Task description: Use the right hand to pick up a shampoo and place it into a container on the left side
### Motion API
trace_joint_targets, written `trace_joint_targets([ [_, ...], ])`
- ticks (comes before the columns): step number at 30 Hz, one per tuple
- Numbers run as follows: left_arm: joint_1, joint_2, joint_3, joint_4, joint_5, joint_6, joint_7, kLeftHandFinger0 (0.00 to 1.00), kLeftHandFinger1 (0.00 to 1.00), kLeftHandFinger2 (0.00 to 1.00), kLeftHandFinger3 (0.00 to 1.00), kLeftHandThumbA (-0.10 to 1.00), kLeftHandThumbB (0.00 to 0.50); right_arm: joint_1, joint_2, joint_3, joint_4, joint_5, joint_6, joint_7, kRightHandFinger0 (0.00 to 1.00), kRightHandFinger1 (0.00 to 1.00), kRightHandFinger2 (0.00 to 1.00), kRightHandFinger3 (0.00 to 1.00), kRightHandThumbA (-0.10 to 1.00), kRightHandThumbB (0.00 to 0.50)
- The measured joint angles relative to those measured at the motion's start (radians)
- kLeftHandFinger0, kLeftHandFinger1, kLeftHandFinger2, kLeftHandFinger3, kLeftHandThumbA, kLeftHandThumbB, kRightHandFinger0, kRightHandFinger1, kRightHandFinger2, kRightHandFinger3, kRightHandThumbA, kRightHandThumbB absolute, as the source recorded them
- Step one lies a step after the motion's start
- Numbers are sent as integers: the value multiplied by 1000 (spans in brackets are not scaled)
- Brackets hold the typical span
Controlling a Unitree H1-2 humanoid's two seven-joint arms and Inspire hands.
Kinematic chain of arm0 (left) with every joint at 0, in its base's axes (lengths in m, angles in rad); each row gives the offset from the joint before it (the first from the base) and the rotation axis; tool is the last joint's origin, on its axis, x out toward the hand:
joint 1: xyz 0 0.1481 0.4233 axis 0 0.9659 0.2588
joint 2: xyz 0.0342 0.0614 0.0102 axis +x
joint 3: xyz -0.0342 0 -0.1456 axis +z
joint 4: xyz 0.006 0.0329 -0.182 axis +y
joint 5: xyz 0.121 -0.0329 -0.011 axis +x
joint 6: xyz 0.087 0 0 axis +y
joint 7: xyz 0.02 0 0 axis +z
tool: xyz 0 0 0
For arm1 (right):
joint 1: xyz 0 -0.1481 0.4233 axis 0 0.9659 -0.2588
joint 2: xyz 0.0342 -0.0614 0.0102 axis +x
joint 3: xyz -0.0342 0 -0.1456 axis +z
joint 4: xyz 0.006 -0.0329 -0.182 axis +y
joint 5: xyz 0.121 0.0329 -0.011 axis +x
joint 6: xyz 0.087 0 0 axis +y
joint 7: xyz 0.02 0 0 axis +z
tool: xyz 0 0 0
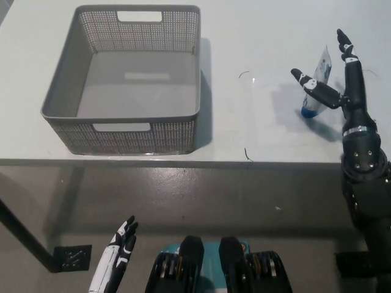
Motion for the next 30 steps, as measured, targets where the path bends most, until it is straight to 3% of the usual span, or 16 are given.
trace_joint_targets([
  [4, -2, 0, 0, 0, -3, 0, 0, 1000, 1000, 1000, 1000, 1000, 292, -64, -4, 5, 115, 6, 0, 2, 1000, 1000, 1000, 1000, 903, 273],
  [8, -6, 1, 0, 0, -4, 0, 0, 1000, 1000, 1000, 1000, 1000, 281, -136, -13, 7, 241, 15, -5, 4, 1000, 1000, 1000, 1000, 903, 348],
  [17, -26, 8, 0, 0, -5, 0, -1, 1000, 1000, 1000, 1000, 1000, 282, -206, -24, 9, 391, 42, -30, 7, 1000, 1000, 1000, 1000, 872, 305],
  [22, -31, 13, 0, 0, -5, 0, -1, 1000, 1000, 1000, 1000, 1000, 283, -217, -24, 9, 429, 50, -32, 9, 1000, 1000, 1000, 1000, 930, 320],
  [24, -31, 14, 0, 0, -5, 0, -1, 1000, 1000, 1000, 1000, 1000, 280, -219, -24, 9, 440, 55, -32, 12, 1000, 1000, 1000, 1000, 923, 297],
  [25, -32, 15, 0, 0, -5, 0, -1, 1000, 1000, 1000, 1000, 1000, 286, -220, -24, 9, 446, 59, -32, 13, 1000, 1000, 1000, 1000, 939, 316],
  [29, -40, 18, 3, 0, -6, 0, -1, 1000, 1000, 1000, 1000, 1000, 278, -221, -23, 1, 464, 81, -33, 19, 1000, 1000, 1000, 1000, 937, 294],
  [30, -43, 18, 4, 0, -7, 0, -1, 1000, 1000, 1000, 1000, 1000, 271, -221, -23, -2, 468, 87, -33, 21, 1000, 1000, 1000, 1000, 941, 313],
])
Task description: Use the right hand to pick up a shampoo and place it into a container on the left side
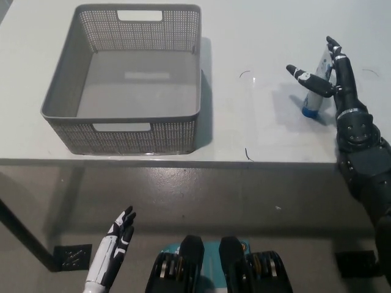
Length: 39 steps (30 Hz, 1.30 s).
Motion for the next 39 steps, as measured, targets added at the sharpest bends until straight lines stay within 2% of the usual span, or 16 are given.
trace_joint_targets([
  [6, -14, 0, 1, -1, -1, 1, 0, 1000, 1000, 1000, 1000, 1000, 269, 6, 13, -29, 44, 46, -1, 23, 1000, 1000, 1000, 1000, 963, 344],
  [9, -16, 1, 1, -1, -1, 1, 0, 1000, 1000, 1000, 1000, 1000, 284, 13, 25, -43, 69, 69, 0, 42, 1000, 1000, 1000, 1000, 898, 366],
  [12, -21, 1, 2, -1, -2, 1, 0, 1000, 1000, 1000, 1000, 1000, 286, 17, 35, -68, 85, 94, 0, 64, 1000, 1000, 1000, 1000, 876, 362],
  [13, -23, 1, 2, -1, -2, 1, 0, 1000, 1000, 1000, 1000, 1000, 289, 19, 39, -74, 87, 103, 0, 72, 1000, 1000, 1000, 1000, 795, 346],
  [14, -25, 2, 2, -1, -2, 1, 0, 1000, 1000, 1000, 1000, 1000, 286, 19, 41, -82, 87, 112, 0, 78, 525, 538, 558, 787, 464, 252],
  [15, -27, 2, 2, -1, -2, 1, 0, 1000, 1000, 1000, 1000, 1000, 284, 19, 42, -86, 87, 119, 2, 79, 332, 413, 519, 684, 407, 293],
  [16, -27, 2, 3, 0, -2, 1, 0, 1000, 1000, 1000, 1000, 1000, 283, 19, 42, -86, 87, 121, 5, 75, 74, 168, 276, 400, 210, 232],
  [17, -28, 3, 3, 0, -2, 1, 0, 1000, 1000, 1000, 1000, 1000, 283, 18, 41, -86, 87, 123, 9, 68, 15, 122, 281, 335, 68, 246],
  [18, -28, 3, 3, 0, -2, 1, 0, 1000, 1000, 1000, 1000, 1000, 282, 16, 40, -86, 87, 125, 15, 55, 1, 55, 274, 216, -93, 217],
  [19, -28, 4, 4, 0, -2, 1, 0, 1000, 1000, 1000, 1000, 1000, 276, 15, 40, -83, 87, 125, 19, 42, 0, 184, 484, 341, -100, 184],
  [20, -28, 4, 4, 0, -2, 1, 0, 1000, 1000, 1000, 1000, 1000, 277, 15, 40, -80, 87, 125, 21, 32, 0, 278, 604, 469, -100, 169],
  [22, -30, 4, 4, 0, -2, 1, 0, 1000, 1000, 1000, 1000, 1000, 285, 15, 40, -76, 87, 125, 27, 14, 9, 336, 688, 591, -100, 147],
  [26, -30, 5, 4, 0, -2, 1, 0, 1000, 1000, 1000, 1000, 1000, 282, 15, 48, -79, 86, 136, 30, 8, 7, 350, 710, 688, -100, 135],
  [31, -30, 6, 4, 0, -1, 1, 0, 1000, 1000, 1000, 1000, 1000, 283, 15, 54, -84, 85, 151, 30, 5, 0, 336, 701, 696, -100, 126],
  [36, -33, 7, 4, 0, -1, 1, 0, 1000, 1000, 1000, 1000, 1000, 288, 15, 58, -94, 81, 164, 29, 5, 0, 335, 684, 666, -100, 145],
  [39, -40, 7, 4, 0, -1, 1, 0, 1000, 1000, 1000, 1000, 1000, 283, 11, 65, -98, 74, 175, 29, 4, 0, 338, 696, 708, -100, 114],
])
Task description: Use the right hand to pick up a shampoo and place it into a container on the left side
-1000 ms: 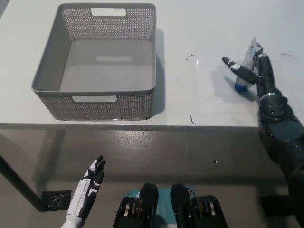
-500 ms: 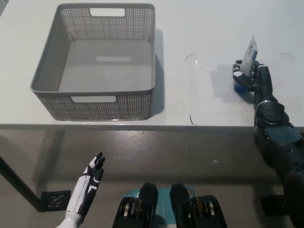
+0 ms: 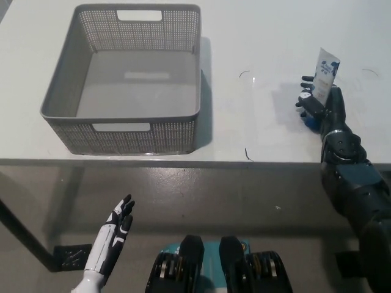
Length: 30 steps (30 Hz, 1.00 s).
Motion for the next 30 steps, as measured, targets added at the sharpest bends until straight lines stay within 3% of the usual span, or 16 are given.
trace_joint_targets([
  [5, -5, 0, 0, 0, 1, 2, 0, 1000, 1000, 1000, 1000, 1000, 275, -12, 17, -1, -74, 12, -3, 3, 0, 313, 665, 711, -100, 132],
  [9, -8, 0, 0, 0, 1, 2, 0, 1000, 1000, 1000, 1000, 1000, 269, -31, 41, 3, -189, 18, -4, 4, 0, 305, 680, 588, -100, 121],
  [12, -11, 4, 0, 1, 1, 2, 0, 1000, 1000, 1000, 1000, 1000, 269, -40, 69, 4, -318, 23, -3, 8, 0, 256, 667, 611, -100, 127],
  [13, -13, 6, 0, 1, 2, 2, 0, 1000, 1000, 1000, 1000, 1000, 269, -41, 79, 7, -361, 23, -1, 8, 0, 268, 668, 590, -100, 118],
  [17, -14, 8, 0, 1, 3, 2, 0, 1000, 1000, 1000, 1000, 1000, 266, -51, 121, 26, -480, 22, 16, 7, 0, 333, 712, 661, -100, 107],
  [20, -16, 8, 0, 1, 5, 2, 0, 1000, 1000, 1000, 1000, 1000, 273, -68, 159, 38, -534, 21, 41, 8, 0, 311, 655, 597, -100, 131],
  [23, -18, 8, 0, 2, 6, 2, 0, 1000, 1000, 1000, 1000, 1000, 267, -98, 207, 70, -544, 18, 57, 7, 0, 201, 574, 603, -100, 134],
  [25, -19, 8, -1, 5, 6, 2, 0, 1000, 1000, 1000, 1000, 1000, 270, -116, 243, 86, -537, 17, 63, 7, 0, 201, 580, 625, -100, 135],
  [26, -19, 8, -1, 6, 6, 2, 0, 1000, 1000, 1000, 1000, 1000, 269, -125, 258, 92, -532, 16, 64, 6, 2, 202, 541, 557, -100, 161],
  [27, -19, 8, -2, 7, 6, 2, 0, 1000, 1000, 1000, 1000, 1000, 261, -130, 271, 102, -526, 11, 66, 2, 0, 161, 499, 514, -100, 154],
  [28, -19, 9, -2, 8, 6, 2, 0, 1000, 1000, 1000, 1000, 1000, 263, -141, 292, 118, -509, 2, 68, -5, 0, 182, 554, 511, -100, 156],
  [30, -20, 10, -3, 13, 7, 1, 0, 1000, 1000, 1000, 1000, 1000, 254, -161, 331, 137, -476, -5, 75, -15, 0, 301, 720, 606, -100, 153],
])
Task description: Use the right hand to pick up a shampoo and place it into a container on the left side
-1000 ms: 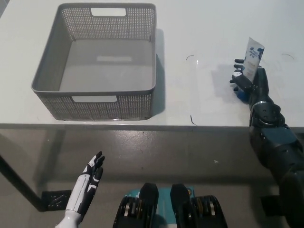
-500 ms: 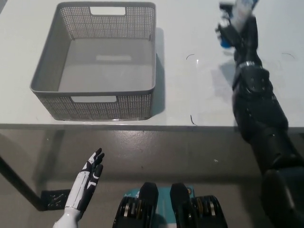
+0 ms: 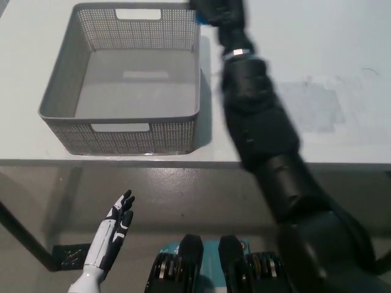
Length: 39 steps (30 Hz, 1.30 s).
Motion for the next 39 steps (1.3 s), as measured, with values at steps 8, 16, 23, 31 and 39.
trace_joint_targets([
  [8, -3, 5, -5, 16, 6, -3, 0, 1000, 1000, 1000, 1000, 1000, 281, -59, 97, 44, 180, -26, -2, -28, 0, 374, 783, 708, -100, 157],
  [16, -11, 10, -10, 16, 10, -2, 0, 1000, 1000, 1000, 1000, 1000, 286, -93, 105, 65, 363, -43, -10, -53, 0, 269, 695, 739, -100, 126],
  [23, -16, 12, -13, 14, 10, 0, -1, 1000, 1000, 1000, 1000, 1000, 266, -96, 104, 65, 451, -42, -9, -61, 0, 332, 712, 746, -100, 130],
  [31, -17, 18, -20, 12, 14, 1, -5, 1000, 1000, 1000, 1000, 1000, 267, -86, 93, 62, 483, -42, -8, -63, 141, 543, 924, 899, -100, 208],
  [39, -21, 19, -23, 12, 15, 1, -14, 1000, 1000, 1000, 1000, 1000, 250, -80, 76, 64, 490, -42, -8, -59, 220, 336, 475, 551, 226, 209],
])
